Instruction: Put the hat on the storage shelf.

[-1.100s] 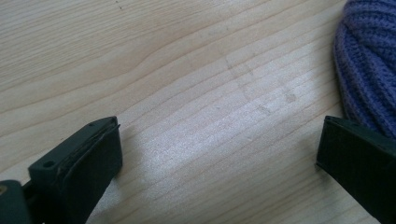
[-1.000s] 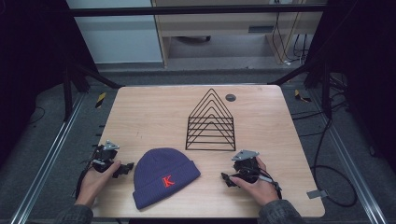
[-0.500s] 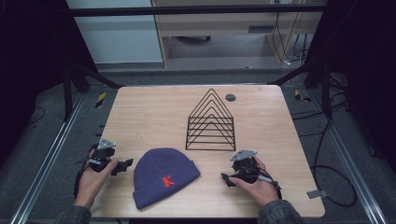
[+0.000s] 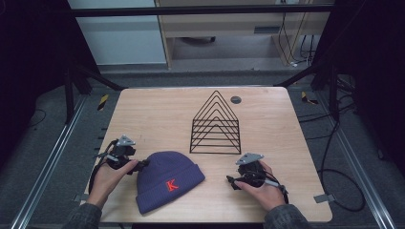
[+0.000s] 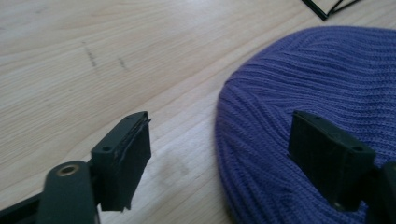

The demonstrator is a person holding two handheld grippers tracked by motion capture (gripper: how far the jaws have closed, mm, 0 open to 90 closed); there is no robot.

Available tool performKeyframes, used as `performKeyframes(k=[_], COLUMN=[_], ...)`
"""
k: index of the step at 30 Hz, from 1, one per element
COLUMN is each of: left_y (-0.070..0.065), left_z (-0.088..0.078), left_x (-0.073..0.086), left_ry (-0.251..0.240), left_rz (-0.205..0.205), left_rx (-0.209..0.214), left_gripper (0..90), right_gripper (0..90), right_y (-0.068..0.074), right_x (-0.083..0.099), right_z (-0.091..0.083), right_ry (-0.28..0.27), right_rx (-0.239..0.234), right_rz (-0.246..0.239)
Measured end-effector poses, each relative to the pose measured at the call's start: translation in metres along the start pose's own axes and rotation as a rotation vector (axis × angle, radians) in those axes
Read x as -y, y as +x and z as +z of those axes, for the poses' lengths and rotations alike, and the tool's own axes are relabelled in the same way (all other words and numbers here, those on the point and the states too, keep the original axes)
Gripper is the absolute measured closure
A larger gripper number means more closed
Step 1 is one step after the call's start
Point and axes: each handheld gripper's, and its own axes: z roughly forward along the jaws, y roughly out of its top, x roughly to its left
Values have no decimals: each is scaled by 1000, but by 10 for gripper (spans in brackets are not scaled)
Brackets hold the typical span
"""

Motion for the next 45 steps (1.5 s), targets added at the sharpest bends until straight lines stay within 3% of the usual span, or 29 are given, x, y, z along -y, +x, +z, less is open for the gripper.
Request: performKeyframes(k=[10, 22, 28, 34, 45], left_y=[-2, -9, -11, -15, -25], left_z=[15, 27, 28, 24, -2], left_x=[-4, -8, -6, -6, -14], left_ry=[100, 159, 158, 145, 78], left_rz=[1, 17, 7, 13, 80], left_rx=[22, 72, 94, 81, 58], left_gripper=[328, 526, 661, 764, 796], right_gripper=[218, 212, 209, 207, 206], right_y=[2, 2, 2, 3, 2], right_x=[1, 1, 1, 0, 0], right_z=[2, 3, 3, 3, 2], right_ry=[14, 12, 12, 13, 6], right_rx=[2, -6, -9, -7, 0], right_rz=[-6, -4, 0, -2, -5])
